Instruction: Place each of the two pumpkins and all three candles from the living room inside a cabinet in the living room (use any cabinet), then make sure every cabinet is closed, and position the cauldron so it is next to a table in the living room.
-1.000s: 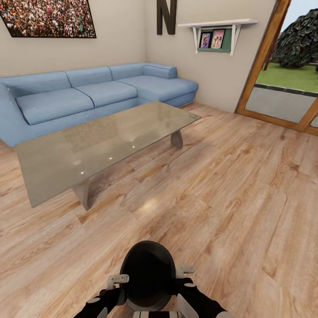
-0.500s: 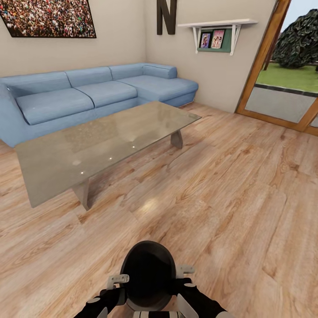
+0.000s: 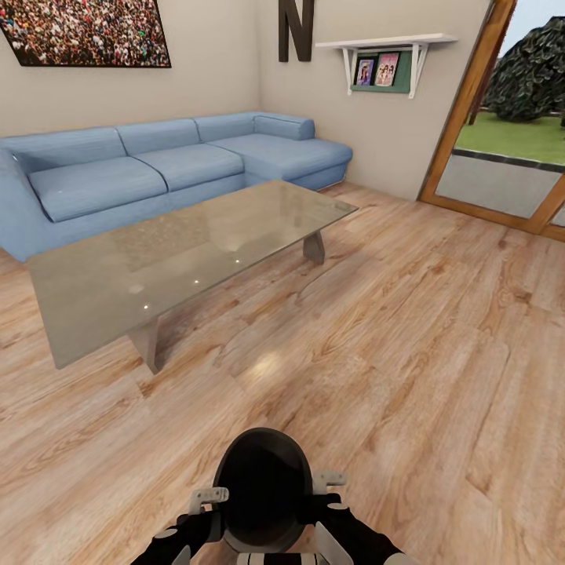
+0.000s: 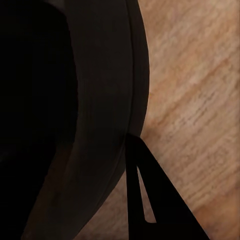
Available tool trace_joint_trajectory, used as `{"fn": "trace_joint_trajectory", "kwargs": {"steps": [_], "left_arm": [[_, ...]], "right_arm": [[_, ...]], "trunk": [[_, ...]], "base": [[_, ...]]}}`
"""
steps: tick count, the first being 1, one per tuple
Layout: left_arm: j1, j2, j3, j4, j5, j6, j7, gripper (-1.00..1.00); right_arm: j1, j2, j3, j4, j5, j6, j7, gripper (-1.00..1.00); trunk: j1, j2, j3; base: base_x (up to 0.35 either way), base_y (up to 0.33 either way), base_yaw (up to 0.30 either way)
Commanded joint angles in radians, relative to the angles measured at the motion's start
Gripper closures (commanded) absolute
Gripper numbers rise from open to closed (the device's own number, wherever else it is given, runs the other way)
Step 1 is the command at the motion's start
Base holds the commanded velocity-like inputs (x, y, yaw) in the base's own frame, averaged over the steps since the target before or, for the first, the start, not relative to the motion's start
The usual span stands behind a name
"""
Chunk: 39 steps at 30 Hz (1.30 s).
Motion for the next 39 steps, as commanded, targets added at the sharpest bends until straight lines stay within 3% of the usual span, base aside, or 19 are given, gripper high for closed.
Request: {"fn": "trace_joint_trajectory", "kwargs": {"steps": [1,11,39], "left_arm": [[0.0,0.002,-0.011,-0.002,0.009,0.003,0.008,1.0],[0.0,0.002,-0.011,-0.007,0.01,0.003,0.008,1.0],[0.0,0.002,-0.013,-0.007,0.008,0.003,0.008,1.0]], "right_arm": [[-0.001,-0.001,0.01,-0.002,-0.009,0.004,-0.008,1.0],[-0.001,-0.001,0.01,-0.002,-0.009,0.003,-0.008,1.0],[-0.001,-0.003,0.01,-0.007,-0.007,-0.026,-0.007,1.0]], "trunk": [[0.0,0.0,-0.001],[0.0,0.0,-0.001],[-0.107,0.196,0.087]], "base": [[0.0,0.0,0.0],[0.0,0.0,0.0],[0.0,0.0,0.0]]}}
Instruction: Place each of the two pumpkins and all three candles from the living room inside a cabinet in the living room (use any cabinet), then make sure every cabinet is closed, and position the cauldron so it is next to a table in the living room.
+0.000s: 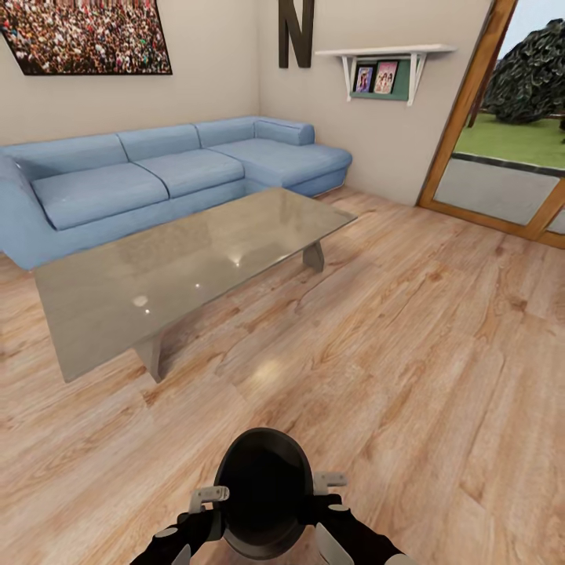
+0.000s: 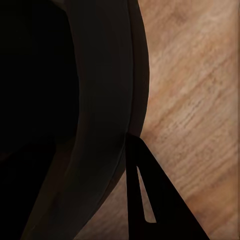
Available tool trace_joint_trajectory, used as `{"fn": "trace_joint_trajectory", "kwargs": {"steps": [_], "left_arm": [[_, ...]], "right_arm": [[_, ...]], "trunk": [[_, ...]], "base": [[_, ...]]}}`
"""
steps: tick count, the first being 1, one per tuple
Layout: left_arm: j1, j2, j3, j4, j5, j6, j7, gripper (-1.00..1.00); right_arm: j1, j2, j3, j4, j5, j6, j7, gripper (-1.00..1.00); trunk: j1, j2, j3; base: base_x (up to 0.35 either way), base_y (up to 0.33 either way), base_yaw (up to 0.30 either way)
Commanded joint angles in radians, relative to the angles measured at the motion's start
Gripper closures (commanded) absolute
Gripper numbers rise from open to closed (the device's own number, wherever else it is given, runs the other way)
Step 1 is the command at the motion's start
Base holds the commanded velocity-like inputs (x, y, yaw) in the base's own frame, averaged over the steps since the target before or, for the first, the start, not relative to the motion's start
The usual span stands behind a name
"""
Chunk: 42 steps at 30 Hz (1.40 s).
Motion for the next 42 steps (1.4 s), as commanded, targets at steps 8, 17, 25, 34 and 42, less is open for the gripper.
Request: {"fn": "trace_joint_trajectory", "kwargs": {"steps": [8,17,25,34,42], "left_arm": [[0.0,0.002,-0.015,-0.001,0.018,0.003,0.009,1.0],[0.0,0.002,-0.016,-0.001,0.02,0.003,0.009,1.0],[0.0,0.002,-0.015,-0.001,0.02,0.003,0.009,1.0],[0.0,0.002,-0.014,-0.001,0.02,0.003,0.011,1.0],[0.0,0.002,-0.012,-0.004,0.021,0.003,0.011,1.0]], "right_arm": [[-0.002,-0.005,0.002,-0.018,0.007,-0.017,-0.003,1.0],[-0.002,-0.006,0.003,-0.021,0.007,-0.017,-0.002,1.0],[-0.002,-0.007,0.002,-0.021,0.007,-0.017,0.003,1.0],[-0.001,-0.005,0.001,-0.02,0.007,-0.05,0.003,1.0],[0.0,-0.004,0.003,-0.02,0.007,-0.07,0.003,1.0]], "trunk": [[-0.031,0.056,0.024],[-0.065,0.119,0.053],[-0.096,0.175,0.078],[-0.131,0.238,0.106],[-0.138,0.252,0.112]], "base": [[0.0,0.0,0.0],[0.0,0.0,0.0],[0.0,0.0,0.0],[0.0,0.0,0.0],[0.0,0.0,0.101]]}}
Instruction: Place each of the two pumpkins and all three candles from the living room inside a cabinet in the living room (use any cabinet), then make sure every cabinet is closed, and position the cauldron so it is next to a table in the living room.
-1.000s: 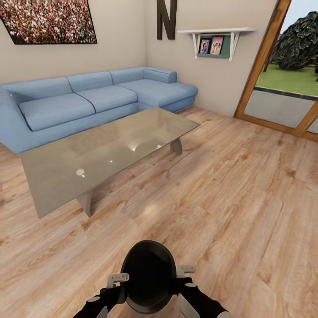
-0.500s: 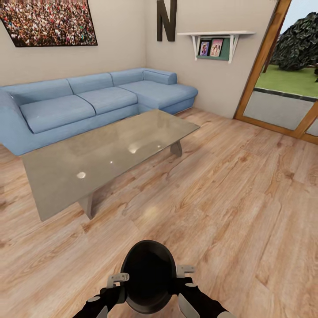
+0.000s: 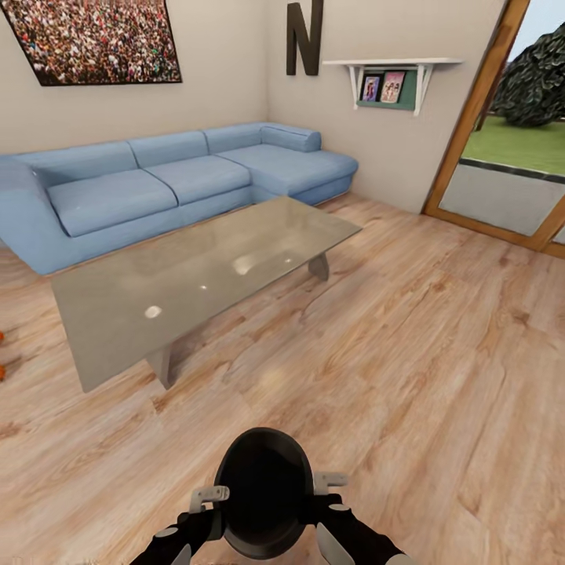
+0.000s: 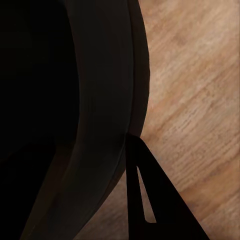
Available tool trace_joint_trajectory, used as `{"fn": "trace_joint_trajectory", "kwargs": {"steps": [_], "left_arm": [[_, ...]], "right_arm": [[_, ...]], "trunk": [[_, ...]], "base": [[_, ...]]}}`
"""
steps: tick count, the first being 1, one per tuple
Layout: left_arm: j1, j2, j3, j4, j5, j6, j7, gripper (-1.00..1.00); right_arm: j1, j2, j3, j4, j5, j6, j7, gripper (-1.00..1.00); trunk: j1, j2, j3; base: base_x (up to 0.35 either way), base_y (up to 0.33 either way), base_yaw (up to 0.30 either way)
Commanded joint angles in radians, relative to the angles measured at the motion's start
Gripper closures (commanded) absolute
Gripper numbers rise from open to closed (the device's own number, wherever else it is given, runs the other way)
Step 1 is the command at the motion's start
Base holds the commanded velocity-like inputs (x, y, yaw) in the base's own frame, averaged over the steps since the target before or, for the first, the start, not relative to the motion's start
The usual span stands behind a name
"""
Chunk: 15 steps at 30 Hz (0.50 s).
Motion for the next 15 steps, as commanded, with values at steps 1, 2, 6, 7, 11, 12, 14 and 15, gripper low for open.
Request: {"fn": "trace_joint_trajectory", "kwargs": {"steps": [1,2,6,7,11,12,14,15], "left_arm": [[0.0,0.003,-0.012,-0.001,0.019,0.003,0.009,1.0],[0.0,0.003,-0.013,-0.001,0.019,0.003,0.009,1.0],[0.0,0.003,-0.013,-0.002,0.019,0.003,0.009,1.0],[0.0,0.003,-0.013,-0.002,0.019,0.003,0.009,1.0],[0.0,0.003,-0.014,-0.002,0.019,0.003,0.009,1.0],[0.0,0.003,-0.014,-0.002,0.019,0.003,0.009,1.0],[0.0,0.003,-0.014,-0.002,0.019,0.003,0.009,1.0],[0.0,0.003,-0.014,-0.002,0.019,0.003,0.009,1.0]], "right_arm": [[-0.001,-0.001,0.011,-0.017,-0.002,-0.071,-0.005,1.0],[-0.001,-0.001,0.011,-0.016,-0.003,-0.071,-0.004,1.0],[-0.001,0.001,0.011,-0.016,-0.001,-0.072,-0.004,1.0],[-0.001,0.001,0.011,-0.016,-0.001,-0.072,-0.004,1.0],[-0.001,0.002,0.012,-0.016,-0.001,-0.072,-0.005,1.0],[-0.001,0.002,0.012,-0.016,-0.001,-0.072,-0.005,1.0],[-0.001,0.001,0.013,-0.016,-0.001,-0.072,-0.005,1.0],[-0.001,0.002,0.013,-0.016,-0.001,-0.072,-0.005,1.0]], "trunk": [[0.0,0.0,-0.001],[0.0,0.0,-0.001],[0.0,0.0,-0.001],[0.0,0.0,-0.001],[0.0,0.0,-0.001],[0.0,0.0,-0.001],[0.0,0.0,-0.001],[0.0,0.0,-0.001]], "base": [[0.0,0.0,0.256],[0.0,0.0,0.266],[0.0,0.0,0.276],[0.0,0.0,0.281],[0.0,0.0,0.282],[0.0,0.0,0.282],[0.0,0.0,0.282],[0.0,0.0,0.282]]}}
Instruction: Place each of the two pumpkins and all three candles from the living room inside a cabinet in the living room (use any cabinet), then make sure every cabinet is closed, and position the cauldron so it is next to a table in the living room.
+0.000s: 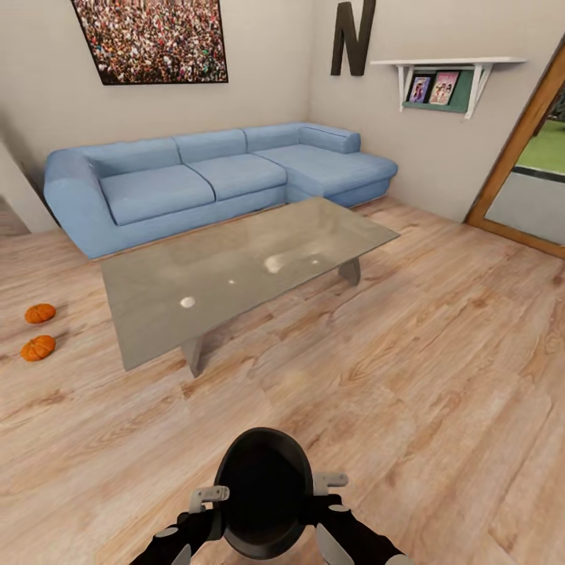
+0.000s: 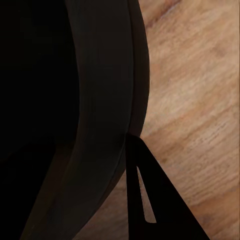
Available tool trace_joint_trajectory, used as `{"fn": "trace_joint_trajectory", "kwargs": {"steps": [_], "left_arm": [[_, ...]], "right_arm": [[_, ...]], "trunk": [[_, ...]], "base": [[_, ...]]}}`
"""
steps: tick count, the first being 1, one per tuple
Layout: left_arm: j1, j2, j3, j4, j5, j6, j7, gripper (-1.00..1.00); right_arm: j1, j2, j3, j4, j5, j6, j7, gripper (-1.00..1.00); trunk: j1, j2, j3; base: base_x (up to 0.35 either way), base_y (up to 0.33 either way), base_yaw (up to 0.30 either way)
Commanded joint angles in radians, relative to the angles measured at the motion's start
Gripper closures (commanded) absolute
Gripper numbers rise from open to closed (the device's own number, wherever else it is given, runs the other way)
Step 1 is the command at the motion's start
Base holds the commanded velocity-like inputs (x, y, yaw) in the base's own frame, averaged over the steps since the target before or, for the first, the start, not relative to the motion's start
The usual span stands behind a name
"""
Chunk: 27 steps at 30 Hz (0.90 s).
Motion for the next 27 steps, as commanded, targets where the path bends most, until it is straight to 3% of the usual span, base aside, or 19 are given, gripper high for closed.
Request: {"fn": "trace_joint_trajectory", "kwargs": {"steps": [1,9,14,27], "left_arm": [[0.0,0.002,-0.013,-0.001,0.022,0.003,0.008,1.0],[0.0,0.002,-0.013,-0.001,0.024,0.003,0.008,1.0],[0.0,0.002,-0.013,-0.001,0.023,0.004,0.008,1.0],[0.0,0.002,-0.013,-0.001,0.024,0.005,0.008,1.0]], "right_arm": [[-0.001,0.0,0.014,-0.023,-0.001,-0.064,-0.006,1.0],[-0.001,0.001,0.015,-0.023,-0.001,-0.065,-0.005,1.0],[-0.001,0.001,0.015,-0.023,-0.001,-0.065,-0.004,1.0],[-0.001,0.001,0.015,-0.024,-0.001,-0.065,-0.004,1.0]], "trunk": [[0.0,0.0,-0.001],[0.0,0.0,-0.001],[-0.019,0.035,0.015],[-0.069,0.126,0.055]], "base": [[0.0,0.0,0.283],[0.0,0.0,0.283],[0.0,0.0,0.272],[0.0,0.0,0.036]]}}
